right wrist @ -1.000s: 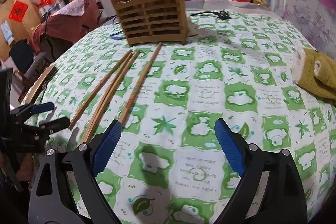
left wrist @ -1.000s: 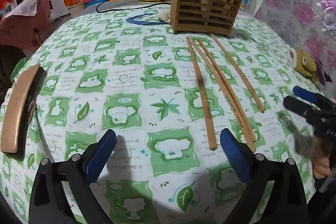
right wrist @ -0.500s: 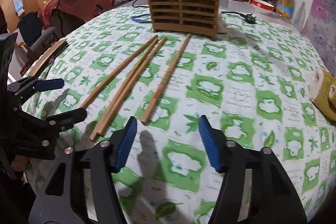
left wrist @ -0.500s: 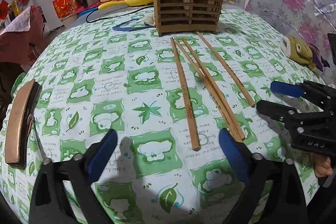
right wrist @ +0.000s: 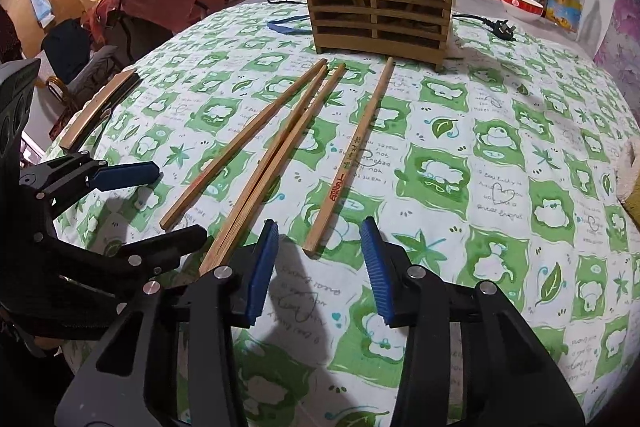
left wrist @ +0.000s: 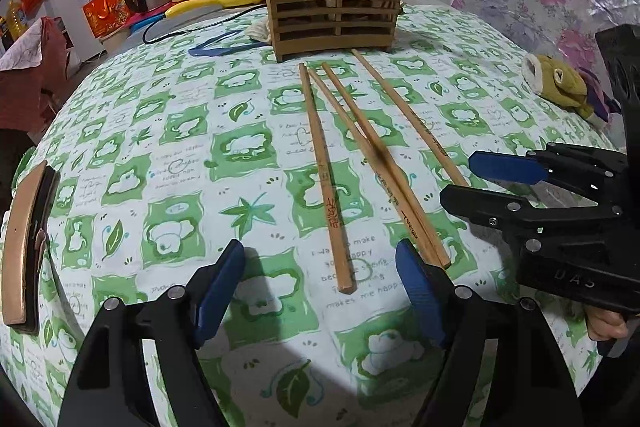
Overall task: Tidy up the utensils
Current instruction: 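Close the left tool on a chopstick while the right tool grasps the red-printed one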
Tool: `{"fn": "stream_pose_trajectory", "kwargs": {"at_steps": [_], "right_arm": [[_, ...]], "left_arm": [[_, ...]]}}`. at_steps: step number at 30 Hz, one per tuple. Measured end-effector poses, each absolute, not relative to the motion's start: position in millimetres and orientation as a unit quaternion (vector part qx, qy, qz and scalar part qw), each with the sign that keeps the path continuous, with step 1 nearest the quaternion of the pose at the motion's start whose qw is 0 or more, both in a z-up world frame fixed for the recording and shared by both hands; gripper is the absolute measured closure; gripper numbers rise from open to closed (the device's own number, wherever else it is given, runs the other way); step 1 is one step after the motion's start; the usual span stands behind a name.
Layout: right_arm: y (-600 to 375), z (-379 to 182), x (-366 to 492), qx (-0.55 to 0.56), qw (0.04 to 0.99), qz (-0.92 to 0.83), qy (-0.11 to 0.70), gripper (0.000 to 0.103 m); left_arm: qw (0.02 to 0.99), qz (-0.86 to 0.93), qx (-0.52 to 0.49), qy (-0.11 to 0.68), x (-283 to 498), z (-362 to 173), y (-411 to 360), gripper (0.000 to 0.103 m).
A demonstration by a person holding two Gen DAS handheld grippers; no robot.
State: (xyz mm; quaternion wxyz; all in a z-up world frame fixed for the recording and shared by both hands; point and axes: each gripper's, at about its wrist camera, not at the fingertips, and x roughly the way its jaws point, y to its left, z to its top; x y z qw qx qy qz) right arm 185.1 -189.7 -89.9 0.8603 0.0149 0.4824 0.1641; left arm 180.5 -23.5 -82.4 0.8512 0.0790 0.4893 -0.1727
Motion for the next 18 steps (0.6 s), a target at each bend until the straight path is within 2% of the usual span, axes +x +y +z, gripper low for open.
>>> {"fn": "stream_pose_trajectory", "kwargs": {"at_steps": [4, 8, 11, 14, 16, 18], "right_arm": [[-191, -90, 186, 0.017, 0.860, 0.163, 0.483, 0.062], [-194, -91, 187, 0.026, 0.862, 0.154, 0.483, 0.073], [-199, -91, 188, 0.032, 0.862, 0.146, 0.484, 0.083], [-204, -92, 189, 0.043, 0.862, 0.136, 0.486, 0.094], [-208, -93, 190, 0.051, 0.862, 0.134, 0.487, 0.095], [-208, -93, 189, 0.053, 0.862, 0.133, 0.487, 0.095]], "left_arm": [[0.853, -0.168, 0.079, 0.488, 180, -83, -24, 0.029], [0.856, -0.160, 0.081, 0.484, 180, -82, -23, 0.038], [0.859, -0.158, 0.082, 0.480, 179, -81, -23, 0.046], [0.861, -0.158, 0.078, 0.477, 177, -80, -21, 0.061], [0.863, -0.155, 0.074, 0.475, 176, -79, -20, 0.072], [0.864, -0.153, 0.072, 0.474, 175, -79, -18, 0.076]]}}
